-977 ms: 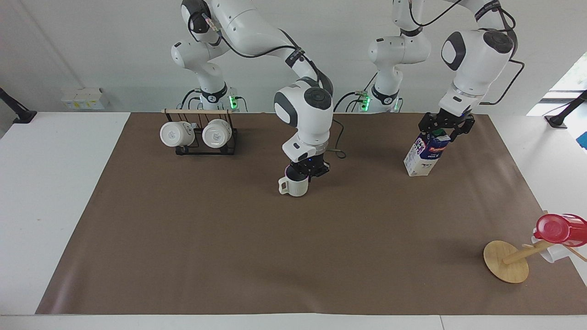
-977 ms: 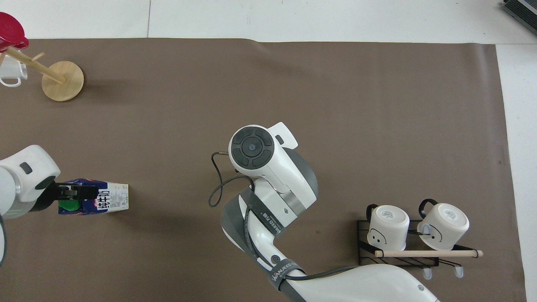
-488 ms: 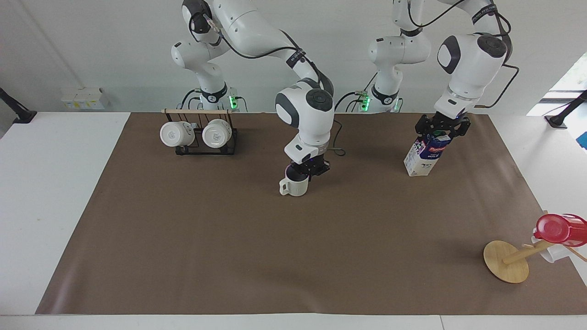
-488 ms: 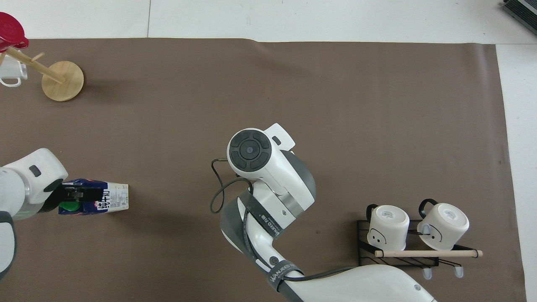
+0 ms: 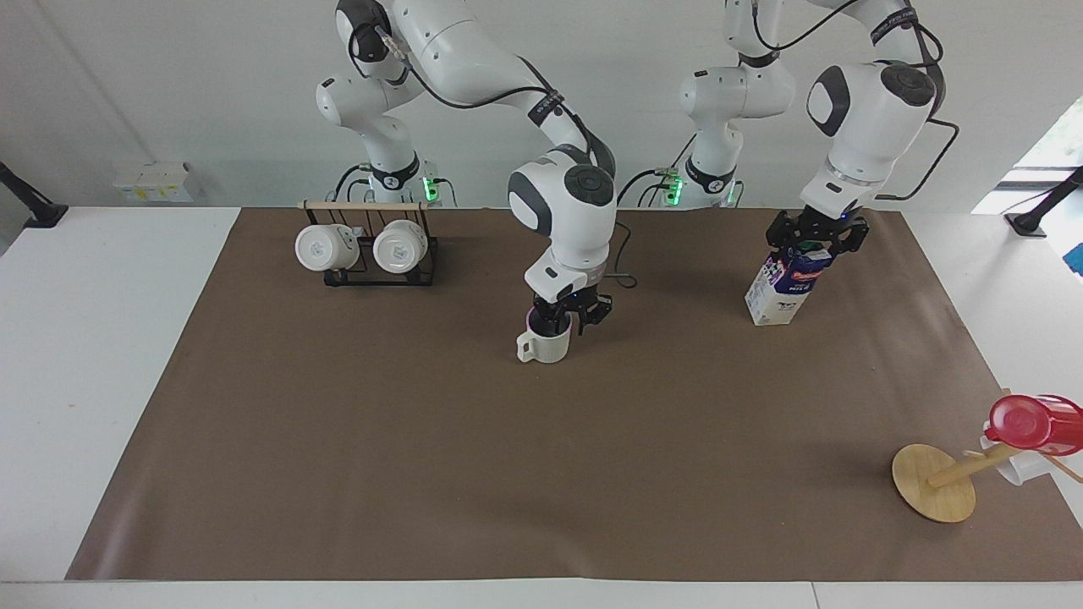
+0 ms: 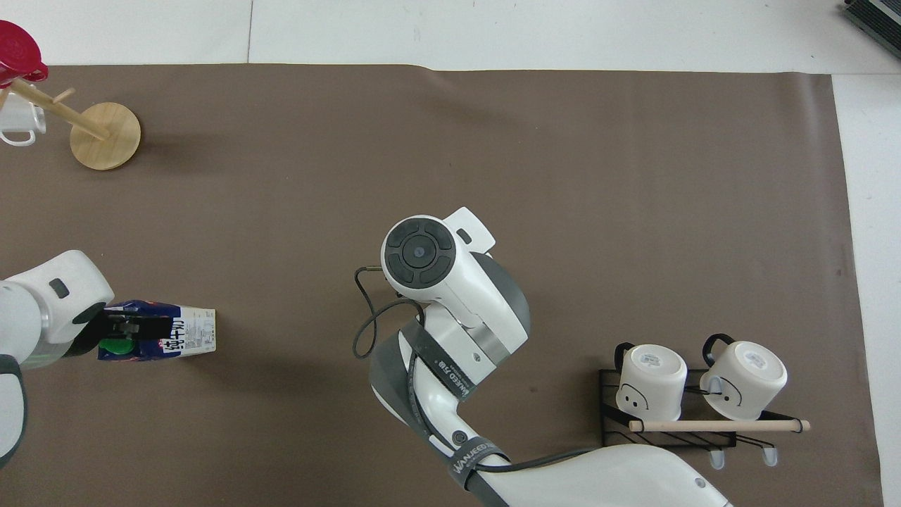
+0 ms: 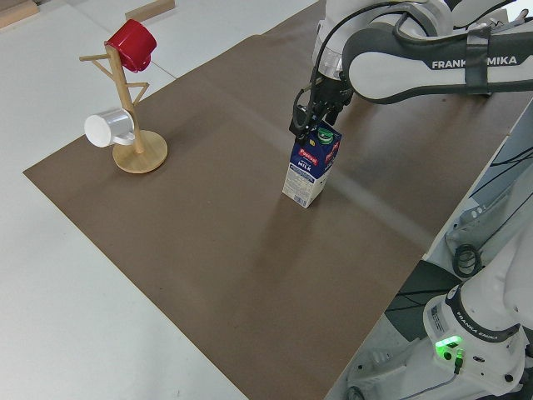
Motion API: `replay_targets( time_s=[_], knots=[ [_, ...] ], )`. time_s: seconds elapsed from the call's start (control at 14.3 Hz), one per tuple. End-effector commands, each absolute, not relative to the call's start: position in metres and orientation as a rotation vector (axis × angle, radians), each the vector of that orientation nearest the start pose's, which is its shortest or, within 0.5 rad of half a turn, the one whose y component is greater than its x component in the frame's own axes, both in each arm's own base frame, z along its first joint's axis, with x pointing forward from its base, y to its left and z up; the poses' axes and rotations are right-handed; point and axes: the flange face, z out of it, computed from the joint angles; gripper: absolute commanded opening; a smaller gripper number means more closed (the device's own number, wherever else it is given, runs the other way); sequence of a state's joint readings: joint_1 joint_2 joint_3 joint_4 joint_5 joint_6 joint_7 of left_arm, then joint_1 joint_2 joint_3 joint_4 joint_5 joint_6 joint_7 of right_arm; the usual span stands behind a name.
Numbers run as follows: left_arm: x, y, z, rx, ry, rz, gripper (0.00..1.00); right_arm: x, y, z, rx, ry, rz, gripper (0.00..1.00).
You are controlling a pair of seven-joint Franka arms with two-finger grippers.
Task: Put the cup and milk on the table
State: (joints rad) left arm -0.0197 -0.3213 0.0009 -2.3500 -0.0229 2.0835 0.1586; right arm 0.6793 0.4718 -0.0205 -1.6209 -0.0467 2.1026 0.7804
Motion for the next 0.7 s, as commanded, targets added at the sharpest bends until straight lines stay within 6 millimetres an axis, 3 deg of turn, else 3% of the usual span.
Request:
replay_targets(
  time_s=[0.0, 0.28, 0.42, 0.63],
  knots=[
    [0.445, -0.004, 0.461, -3.144, 0.31, -0.122, 0.89, 0.543, 0.41, 0.365, -3.155, 0.143, -0.105, 1.0],
    [0.445, -0.003, 0.462, -3.143, 0.313, -0.122, 0.76, 0.539, 0.408, 0.404, -3.121, 0.144, -0.141, 1.0],
    [0.445, -0.003, 0.462, -3.142, 0.325, -0.12, 0.65, 0.541, 0.393, 0.43, -3.115, 0.148, -0.151, 1.0],
    [0.447, -0.003, 0.463, -3.143, 0.325, -0.111, 0.59, 0.54, 0.358, 0.477, -3.126, 0.122, -0.141, 1.0]
  ],
)
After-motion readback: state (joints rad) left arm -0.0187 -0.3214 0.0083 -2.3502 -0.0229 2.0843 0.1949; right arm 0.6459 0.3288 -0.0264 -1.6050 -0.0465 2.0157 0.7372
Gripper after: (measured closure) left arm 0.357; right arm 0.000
